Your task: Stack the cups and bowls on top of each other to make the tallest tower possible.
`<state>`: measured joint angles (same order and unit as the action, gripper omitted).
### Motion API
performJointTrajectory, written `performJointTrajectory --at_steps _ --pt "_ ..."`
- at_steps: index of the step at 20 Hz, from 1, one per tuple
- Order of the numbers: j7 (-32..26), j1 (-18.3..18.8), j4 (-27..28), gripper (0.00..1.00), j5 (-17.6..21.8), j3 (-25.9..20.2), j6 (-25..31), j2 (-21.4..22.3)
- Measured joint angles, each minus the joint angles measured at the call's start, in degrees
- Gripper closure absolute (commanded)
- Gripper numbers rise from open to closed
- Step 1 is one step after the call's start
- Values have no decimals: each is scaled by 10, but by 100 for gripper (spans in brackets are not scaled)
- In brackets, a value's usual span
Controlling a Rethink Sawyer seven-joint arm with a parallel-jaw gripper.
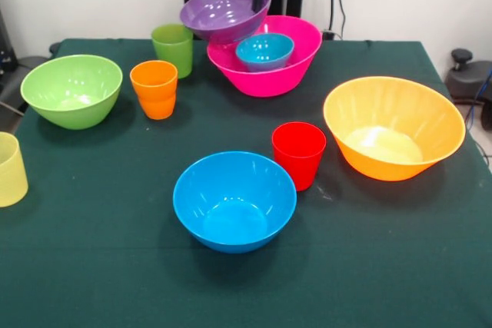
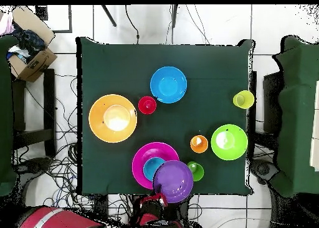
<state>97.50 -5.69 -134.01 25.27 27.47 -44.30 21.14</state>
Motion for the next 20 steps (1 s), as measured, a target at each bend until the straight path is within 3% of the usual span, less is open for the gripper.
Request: performJointTrajectory --at_steps 7,20 --pt "0 -19 -6 100 -17 0 -1 11" --pt "0 -62 -26 100 -18 4 73 116"
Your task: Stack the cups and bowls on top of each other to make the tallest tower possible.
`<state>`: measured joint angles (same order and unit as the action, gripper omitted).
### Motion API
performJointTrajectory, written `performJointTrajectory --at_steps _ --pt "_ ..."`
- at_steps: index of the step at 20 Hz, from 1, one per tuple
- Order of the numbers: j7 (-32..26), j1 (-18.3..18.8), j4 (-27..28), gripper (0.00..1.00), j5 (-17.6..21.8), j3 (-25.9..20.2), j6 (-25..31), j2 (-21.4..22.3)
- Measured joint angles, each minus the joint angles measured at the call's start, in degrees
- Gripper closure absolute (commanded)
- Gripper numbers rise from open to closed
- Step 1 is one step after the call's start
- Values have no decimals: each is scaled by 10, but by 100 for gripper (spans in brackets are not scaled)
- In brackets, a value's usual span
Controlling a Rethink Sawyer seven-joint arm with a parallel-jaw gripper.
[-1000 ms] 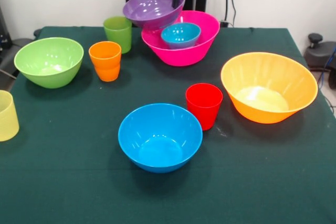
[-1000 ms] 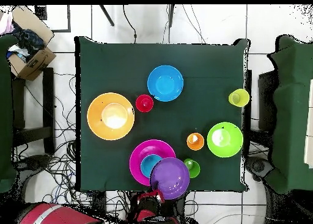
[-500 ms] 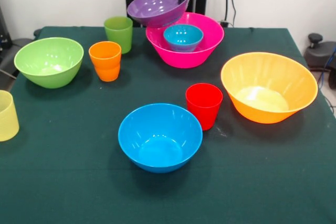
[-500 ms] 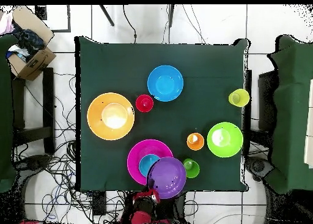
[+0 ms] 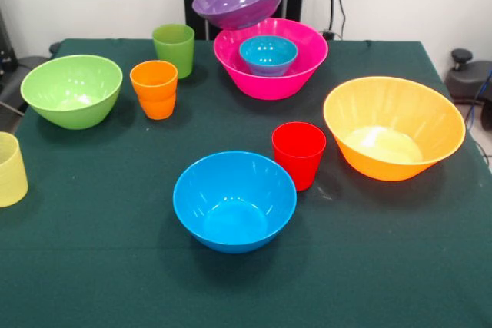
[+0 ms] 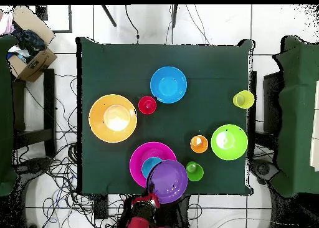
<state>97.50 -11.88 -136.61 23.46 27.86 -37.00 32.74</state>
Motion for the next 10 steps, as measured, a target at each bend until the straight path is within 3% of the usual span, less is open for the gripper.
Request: performJointTrajectory --at_steps 10 --pt "0 -15 0 100 -34 2 9 -1"
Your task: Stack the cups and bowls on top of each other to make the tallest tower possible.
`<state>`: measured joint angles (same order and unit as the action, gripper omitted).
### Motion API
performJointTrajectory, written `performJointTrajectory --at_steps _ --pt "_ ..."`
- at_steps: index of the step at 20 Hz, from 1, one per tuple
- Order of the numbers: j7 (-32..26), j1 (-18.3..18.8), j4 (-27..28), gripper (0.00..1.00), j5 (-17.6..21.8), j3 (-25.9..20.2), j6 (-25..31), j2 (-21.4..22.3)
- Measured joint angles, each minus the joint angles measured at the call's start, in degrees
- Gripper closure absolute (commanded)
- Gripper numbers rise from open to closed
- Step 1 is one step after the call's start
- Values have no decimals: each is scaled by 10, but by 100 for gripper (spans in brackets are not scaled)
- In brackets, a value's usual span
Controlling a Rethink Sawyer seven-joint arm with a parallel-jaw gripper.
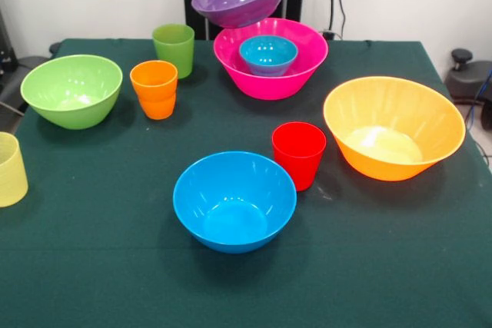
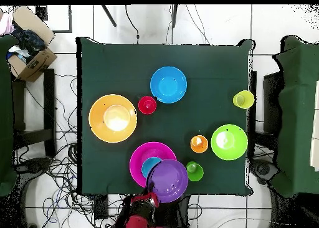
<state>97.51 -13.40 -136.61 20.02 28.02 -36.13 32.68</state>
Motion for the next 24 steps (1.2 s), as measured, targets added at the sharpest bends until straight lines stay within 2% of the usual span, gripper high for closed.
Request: performJointTrajectory --at_steps 8,14,24 --pt "0 -23 0 100 -42 0 0 -19" --pt "1 -25 0 100 -69 -3 -1 -35" --pt "27 -28 0 100 -85 -9 -12 -56"
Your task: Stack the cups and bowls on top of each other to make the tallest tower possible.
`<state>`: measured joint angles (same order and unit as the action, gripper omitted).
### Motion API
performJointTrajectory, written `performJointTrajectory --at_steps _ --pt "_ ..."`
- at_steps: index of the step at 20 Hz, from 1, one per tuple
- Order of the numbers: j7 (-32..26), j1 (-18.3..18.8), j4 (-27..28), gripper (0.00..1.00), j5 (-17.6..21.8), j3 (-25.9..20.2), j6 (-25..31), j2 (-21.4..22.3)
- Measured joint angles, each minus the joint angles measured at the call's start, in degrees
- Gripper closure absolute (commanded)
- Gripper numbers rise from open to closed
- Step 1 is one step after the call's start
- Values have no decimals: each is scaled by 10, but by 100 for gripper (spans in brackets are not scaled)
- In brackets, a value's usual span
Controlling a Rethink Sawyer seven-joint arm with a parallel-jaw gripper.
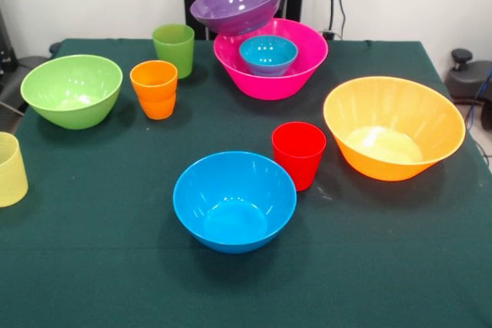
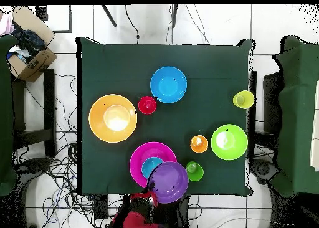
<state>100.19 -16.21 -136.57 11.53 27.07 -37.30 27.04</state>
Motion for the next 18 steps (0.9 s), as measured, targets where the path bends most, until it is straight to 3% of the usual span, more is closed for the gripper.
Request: performJointTrajectory --at_steps 18 --pt "64 -19 0 100 -19 -10 0 -11"
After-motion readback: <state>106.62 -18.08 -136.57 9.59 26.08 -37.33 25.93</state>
